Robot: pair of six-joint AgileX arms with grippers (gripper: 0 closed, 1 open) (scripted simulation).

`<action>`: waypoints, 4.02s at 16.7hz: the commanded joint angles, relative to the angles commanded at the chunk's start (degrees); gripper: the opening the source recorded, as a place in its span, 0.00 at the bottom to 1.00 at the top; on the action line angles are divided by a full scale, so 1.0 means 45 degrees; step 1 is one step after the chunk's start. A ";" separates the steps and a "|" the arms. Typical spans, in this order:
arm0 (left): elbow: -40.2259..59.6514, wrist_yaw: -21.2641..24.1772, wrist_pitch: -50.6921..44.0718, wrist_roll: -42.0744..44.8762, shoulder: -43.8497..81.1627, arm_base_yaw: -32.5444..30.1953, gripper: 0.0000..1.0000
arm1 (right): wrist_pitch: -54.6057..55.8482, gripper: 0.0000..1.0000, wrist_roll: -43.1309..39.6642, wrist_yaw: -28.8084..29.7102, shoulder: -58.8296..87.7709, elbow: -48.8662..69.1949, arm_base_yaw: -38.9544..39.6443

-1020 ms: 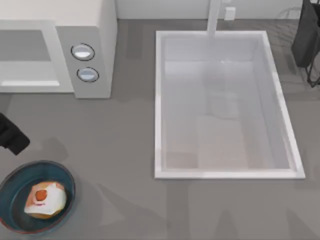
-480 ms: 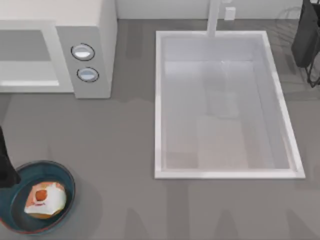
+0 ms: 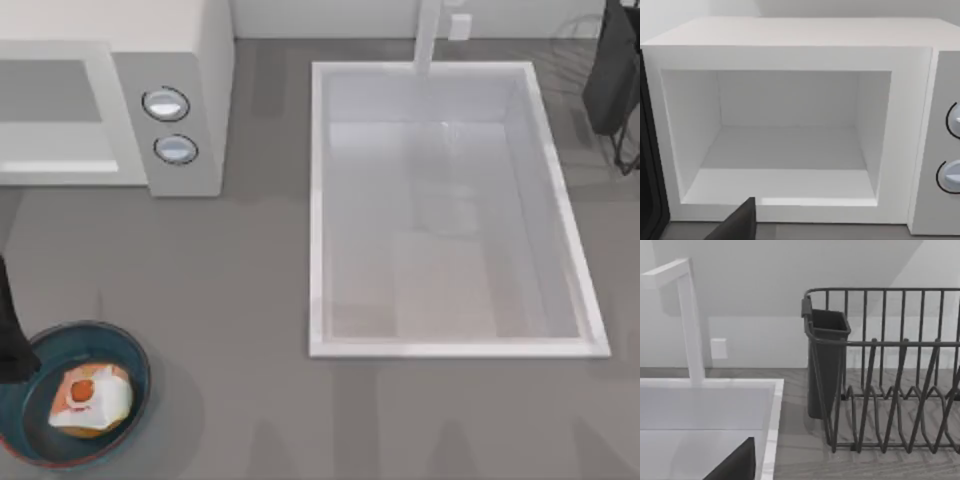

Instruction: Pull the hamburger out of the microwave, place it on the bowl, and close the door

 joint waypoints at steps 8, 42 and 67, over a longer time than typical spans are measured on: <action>0.0000 0.0000 0.0000 0.0000 0.0000 0.0000 0.40 | 0.0000 1.00 0.0000 0.0000 0.0000 0.0000 0.0000; 1.5100 0.7898 -0.7541 1.0226 1.9066 1.1714 0.00 | 0.0000 1.00 0.0000 0.0000 0.0000 0.0000 0.0000; 1.4432 0.8601 -0.4901 1.1861 2.3984 1.3431 0.00 | 0.0000 1.00 0.0000 0.0000 0.0000 0.0000 0.0000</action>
